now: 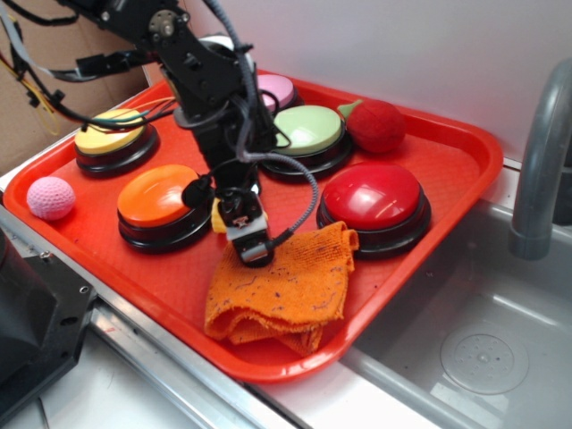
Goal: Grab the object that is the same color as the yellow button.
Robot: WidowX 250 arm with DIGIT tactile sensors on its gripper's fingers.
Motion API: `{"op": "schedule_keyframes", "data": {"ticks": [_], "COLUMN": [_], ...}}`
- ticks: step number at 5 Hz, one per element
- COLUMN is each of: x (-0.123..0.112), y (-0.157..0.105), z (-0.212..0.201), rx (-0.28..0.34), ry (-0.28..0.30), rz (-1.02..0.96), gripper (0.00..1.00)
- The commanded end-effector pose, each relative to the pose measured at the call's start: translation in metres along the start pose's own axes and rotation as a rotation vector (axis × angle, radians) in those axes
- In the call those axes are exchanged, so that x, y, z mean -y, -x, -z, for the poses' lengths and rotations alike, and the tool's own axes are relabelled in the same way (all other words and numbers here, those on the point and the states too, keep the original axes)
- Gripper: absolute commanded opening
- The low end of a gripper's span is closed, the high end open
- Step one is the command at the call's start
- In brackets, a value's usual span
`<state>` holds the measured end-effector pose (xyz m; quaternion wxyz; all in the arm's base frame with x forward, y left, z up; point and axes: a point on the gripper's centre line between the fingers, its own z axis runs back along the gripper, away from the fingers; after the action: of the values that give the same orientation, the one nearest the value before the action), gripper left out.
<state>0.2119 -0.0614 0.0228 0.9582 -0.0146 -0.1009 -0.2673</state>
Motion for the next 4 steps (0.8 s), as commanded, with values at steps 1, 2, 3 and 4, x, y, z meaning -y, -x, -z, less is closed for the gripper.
{"op": "schedule_keyframes", "data": {"ticks": [1,2,3,4], "x": [-0.007,-0.008,-0.016,-0.026], "y": [0.004,0.004,-0.005,-0.016], "z": [-0.007,-0.008,-0.028,-0.059], "rx": [0.043,0.048,-0.026,-0.093], "ry": [-0.009,-0.001,-0.008,-0.008], "rz": [-0.057,-0.069,-0.140,-0.207], "gripper": [0.00,0.00,0.00,0.00]}}
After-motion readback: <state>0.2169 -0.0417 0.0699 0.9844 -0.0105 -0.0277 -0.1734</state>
